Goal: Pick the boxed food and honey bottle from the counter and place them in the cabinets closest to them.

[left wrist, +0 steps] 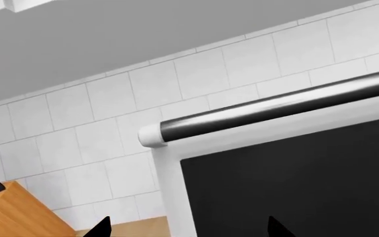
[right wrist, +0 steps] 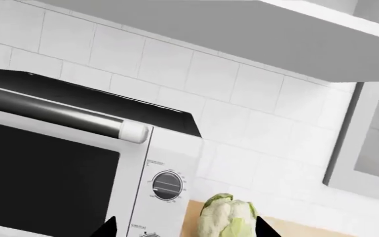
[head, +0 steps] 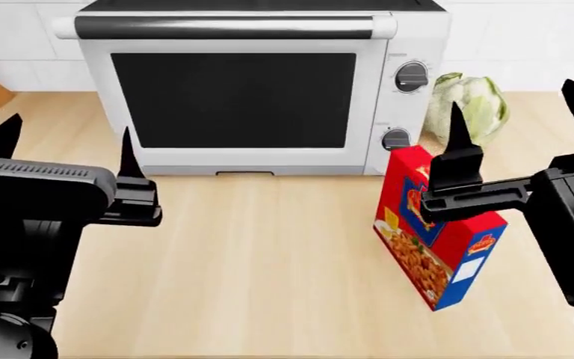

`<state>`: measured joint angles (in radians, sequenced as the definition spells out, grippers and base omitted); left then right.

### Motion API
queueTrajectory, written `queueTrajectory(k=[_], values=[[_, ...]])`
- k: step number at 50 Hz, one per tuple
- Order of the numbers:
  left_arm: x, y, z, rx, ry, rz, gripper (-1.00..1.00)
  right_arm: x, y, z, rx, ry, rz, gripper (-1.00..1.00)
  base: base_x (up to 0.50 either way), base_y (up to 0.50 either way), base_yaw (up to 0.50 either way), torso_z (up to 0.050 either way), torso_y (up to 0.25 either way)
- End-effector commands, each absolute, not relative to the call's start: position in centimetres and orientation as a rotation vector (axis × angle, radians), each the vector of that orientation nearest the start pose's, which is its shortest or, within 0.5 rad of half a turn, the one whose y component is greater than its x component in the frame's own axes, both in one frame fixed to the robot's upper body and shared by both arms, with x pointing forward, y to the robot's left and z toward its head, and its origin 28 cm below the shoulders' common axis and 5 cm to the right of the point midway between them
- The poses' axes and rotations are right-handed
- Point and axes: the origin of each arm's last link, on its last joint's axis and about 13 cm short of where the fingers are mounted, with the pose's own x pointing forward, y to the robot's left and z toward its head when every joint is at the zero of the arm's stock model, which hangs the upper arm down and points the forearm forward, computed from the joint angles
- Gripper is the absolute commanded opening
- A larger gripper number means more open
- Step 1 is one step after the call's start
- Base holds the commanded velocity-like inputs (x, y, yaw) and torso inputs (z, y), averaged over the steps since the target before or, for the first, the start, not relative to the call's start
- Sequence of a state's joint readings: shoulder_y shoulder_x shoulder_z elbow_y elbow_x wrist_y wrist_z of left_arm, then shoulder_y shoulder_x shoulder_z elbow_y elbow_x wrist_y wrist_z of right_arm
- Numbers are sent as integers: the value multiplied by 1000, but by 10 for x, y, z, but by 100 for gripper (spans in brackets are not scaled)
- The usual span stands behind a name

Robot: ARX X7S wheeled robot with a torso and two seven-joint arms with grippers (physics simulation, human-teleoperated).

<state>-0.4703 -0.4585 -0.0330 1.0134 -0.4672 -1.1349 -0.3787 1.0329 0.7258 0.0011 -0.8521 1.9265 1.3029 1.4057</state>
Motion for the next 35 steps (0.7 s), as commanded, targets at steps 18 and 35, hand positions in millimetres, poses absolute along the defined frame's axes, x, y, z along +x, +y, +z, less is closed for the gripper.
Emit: queueTrajectory(k=[18,35], values=[[196,242,219,256,-307,85,100,163,-143,275,-218,-15,25,100,0,0,0,0,0],[197,242,220,255,-304,81,100,162,-141,254,-168,59,71,100,0,0,0,0,0]])
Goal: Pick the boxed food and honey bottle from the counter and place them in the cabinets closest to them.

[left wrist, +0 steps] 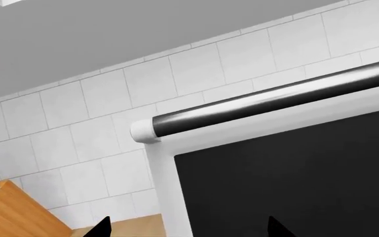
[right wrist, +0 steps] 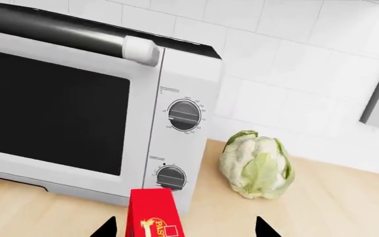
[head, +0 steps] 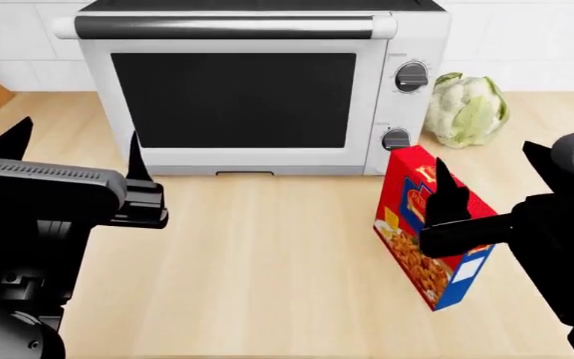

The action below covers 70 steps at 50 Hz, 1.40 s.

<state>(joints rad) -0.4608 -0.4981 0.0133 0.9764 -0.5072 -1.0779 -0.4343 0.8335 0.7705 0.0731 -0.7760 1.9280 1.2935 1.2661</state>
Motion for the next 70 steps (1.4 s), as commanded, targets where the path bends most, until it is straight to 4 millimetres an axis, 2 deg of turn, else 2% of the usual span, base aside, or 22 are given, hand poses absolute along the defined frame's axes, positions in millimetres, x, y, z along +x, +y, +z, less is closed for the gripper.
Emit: queueTrajectory(k=[1,19,35,41,42,50,63,70], values=[[197,242,220,256,-304,82,100,162,-141,252,-163,64,73,100,0,0,0,0,0],[198,242,222,260,-304,77,100,160,-139,217,-103,144,99,100,0,0,0,0,0],[200,242,221,262,-302,79,100,155,-142,206,-107,188,67,100,0,0,0,0,0],[200,242,221,265,-300,80,100,155,-143,207,-110,181,55,100,0,0,0,0,0],[200,242,221,265,-300,80,100,155,-143,209,-111,173,52,-100,0,0,0,0,0],[200,241,223,266,-304,81,100,146,-140,235,-137,52,55,-100,0,0,0,0,0],[200,242,233,261,-322,92,100,102,-130,273,-178,-144,80,-100,0,0,0,0,0],[202,241,237,264,-333,87,100,88,-131,309,-200,-295,65,-100,0,0,0,0,0]])
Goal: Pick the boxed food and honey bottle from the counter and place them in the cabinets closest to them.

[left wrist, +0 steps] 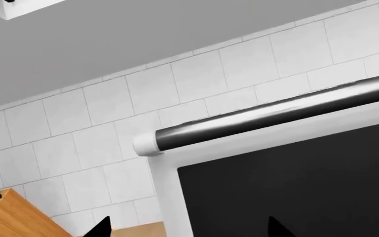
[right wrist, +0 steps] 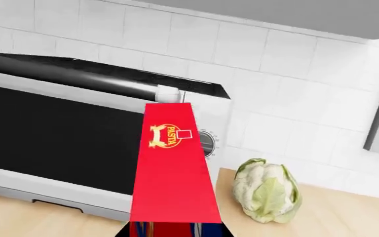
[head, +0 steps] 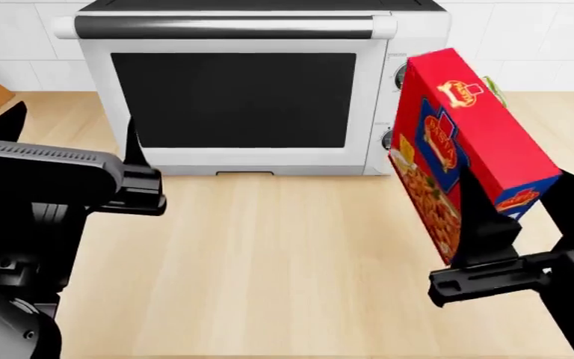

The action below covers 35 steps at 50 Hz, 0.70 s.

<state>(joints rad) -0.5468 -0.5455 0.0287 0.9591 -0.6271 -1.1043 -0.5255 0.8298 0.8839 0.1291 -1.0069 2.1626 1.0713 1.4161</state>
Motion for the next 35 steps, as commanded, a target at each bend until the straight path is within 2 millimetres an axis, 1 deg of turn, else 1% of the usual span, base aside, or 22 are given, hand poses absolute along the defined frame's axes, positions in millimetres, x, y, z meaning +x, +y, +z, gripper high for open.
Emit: queueTrajectory(k=[1,4,8,12,16,20,23,29,35], values=[[203,241,237,265,-334,88,100,86,-129,314,-206,-316,67,-100,0,0,0,0,0],[202,241,238,264,-338,89,100,84,-119,329,-210,-383,90,-100,0,0,0,0,0],[201,242,238,266,-337,96,100,89,-101,337,-249,-437,140,-100,0,0,0,0,0],[199,243,238,266,-338,101,100,92,-90,353,-257,-510,185,-100,0,0,0,0,0],[198,242,239,272,-340,100,100,86,-86,376,-267,-569,215,-100,0,0,0,0,4],[197,241,239,271,-340,101,100,83,-82,392,-277,-608,244,-100,0,0,0,0,0],[198,242,238,267,-339,104,100,84,-79,399,-293,-629,270,-100,0,0,0,0,0],[199,240,237,265,-339,97,100,99,-72,407,-313,-668,295,-100,0,0,0,0,0],[200,240,237,260,-343,92,100,105,-69,421,-315,-714,299,-100,0,0,0,0,0]])
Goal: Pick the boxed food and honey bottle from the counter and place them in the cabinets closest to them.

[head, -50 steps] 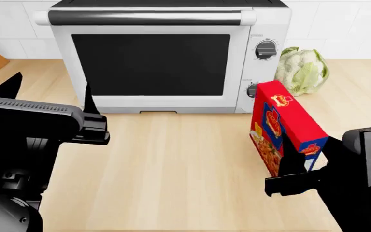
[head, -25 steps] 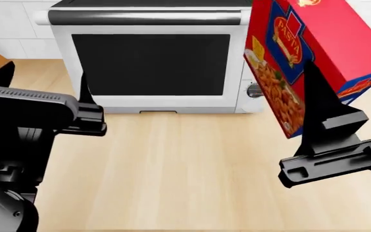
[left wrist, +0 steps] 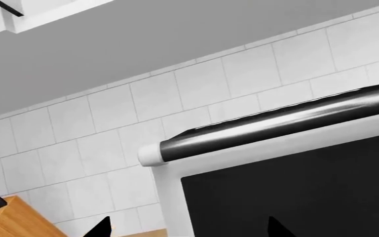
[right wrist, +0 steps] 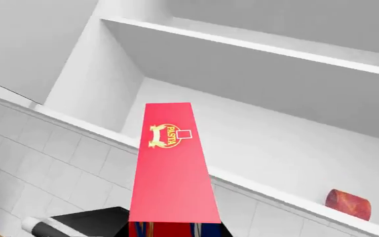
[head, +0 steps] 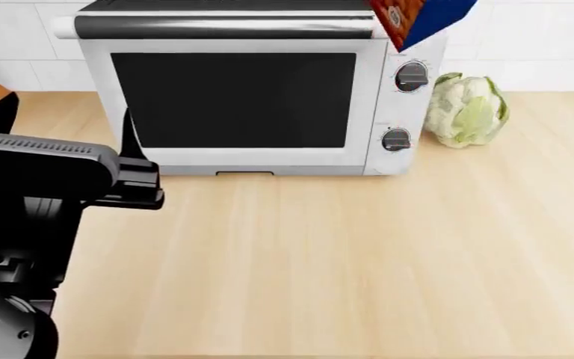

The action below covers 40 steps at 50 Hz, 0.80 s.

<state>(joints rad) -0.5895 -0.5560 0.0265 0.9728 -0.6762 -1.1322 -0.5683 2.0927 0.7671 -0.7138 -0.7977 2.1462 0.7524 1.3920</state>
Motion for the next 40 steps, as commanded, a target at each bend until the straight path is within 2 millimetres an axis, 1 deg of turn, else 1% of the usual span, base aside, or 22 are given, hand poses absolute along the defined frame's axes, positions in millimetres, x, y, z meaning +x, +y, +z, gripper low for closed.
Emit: queueTrajectory(k=[1,6,12,19,21,27,33,40], values=[[200,240,237,261,-344,92,100,107,-68,423,-315,-719,295,-100,0,0,0,0,0],[201,239,236,263,-344,90,100,119,-65,434,-299,-732,294,-100,0,0,0,0,0],[201,238,236,259,-344,89,100,145,-67,460,-262,-717,250,-100,0,0,0,0,0],[200,240,234,260,-339,91,100,176,-70,480,-240,-606,175,-100,0,0,0,0,0],[200,240,234,259,-339,92,100,184,-71,483,-254,-579,160,-100,0,0,0,0,0],[200,240,234,260,-338,90,100,191,-79,501,-248,-539,117,-100,0,0,0,0,0],[200,239,234,260,-340,90,100,210,-83,516,-259,-506,84,-100,0,0,0,0,2],[200,240,232,259,-338,89,100,227,-86,537,-260,-510,46,-100,0,0,0,0,0]])
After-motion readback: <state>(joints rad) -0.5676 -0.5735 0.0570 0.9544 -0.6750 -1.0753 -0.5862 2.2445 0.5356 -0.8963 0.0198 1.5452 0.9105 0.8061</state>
